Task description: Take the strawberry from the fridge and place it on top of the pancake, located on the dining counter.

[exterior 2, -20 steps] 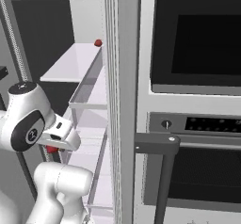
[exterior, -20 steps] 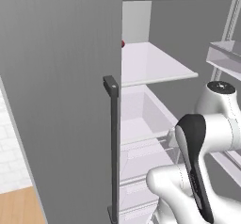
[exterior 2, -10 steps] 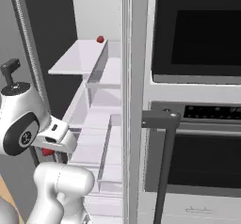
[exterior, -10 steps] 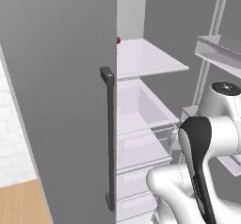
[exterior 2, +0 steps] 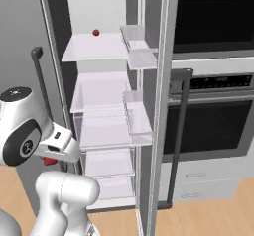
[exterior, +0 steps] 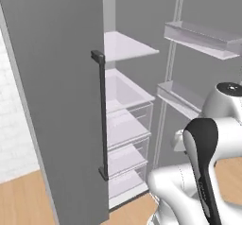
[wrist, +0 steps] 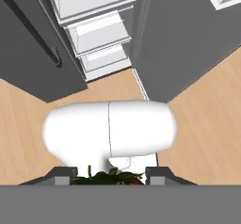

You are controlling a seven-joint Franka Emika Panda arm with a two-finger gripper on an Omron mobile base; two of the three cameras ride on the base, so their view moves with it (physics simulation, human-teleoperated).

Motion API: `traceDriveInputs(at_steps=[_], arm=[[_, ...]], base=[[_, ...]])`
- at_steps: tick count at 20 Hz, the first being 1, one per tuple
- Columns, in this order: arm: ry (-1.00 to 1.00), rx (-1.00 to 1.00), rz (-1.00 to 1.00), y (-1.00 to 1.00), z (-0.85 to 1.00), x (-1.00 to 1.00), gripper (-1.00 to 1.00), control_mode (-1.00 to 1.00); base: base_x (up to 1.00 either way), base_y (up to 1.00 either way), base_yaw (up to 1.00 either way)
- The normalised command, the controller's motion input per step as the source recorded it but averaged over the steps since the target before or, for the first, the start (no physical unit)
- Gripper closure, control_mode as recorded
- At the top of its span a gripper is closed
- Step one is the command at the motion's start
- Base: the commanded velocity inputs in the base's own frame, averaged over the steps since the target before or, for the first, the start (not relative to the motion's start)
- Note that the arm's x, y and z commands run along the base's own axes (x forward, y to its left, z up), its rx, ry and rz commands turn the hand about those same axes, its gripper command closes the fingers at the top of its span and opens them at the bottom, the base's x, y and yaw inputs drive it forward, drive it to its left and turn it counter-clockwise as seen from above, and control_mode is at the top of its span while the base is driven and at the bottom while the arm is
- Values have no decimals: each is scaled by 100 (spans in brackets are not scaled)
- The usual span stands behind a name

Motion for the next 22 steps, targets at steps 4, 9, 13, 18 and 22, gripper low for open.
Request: traceDriveInputs(at_steps=[4,9,13,18,22], arm=[[0,0,0,0,0,0,100,100],[0,0,0,0,0,0,100,100],[0,0,0,0,0,0,100,100],[0,0,0,0,0,0,100,100],[0,0,0,0,0,0,100,100]], base=[[-42,44,-49],[-41,21,-62],[-27,8,-73],[-9,0,-74],[0,-11,-70]])
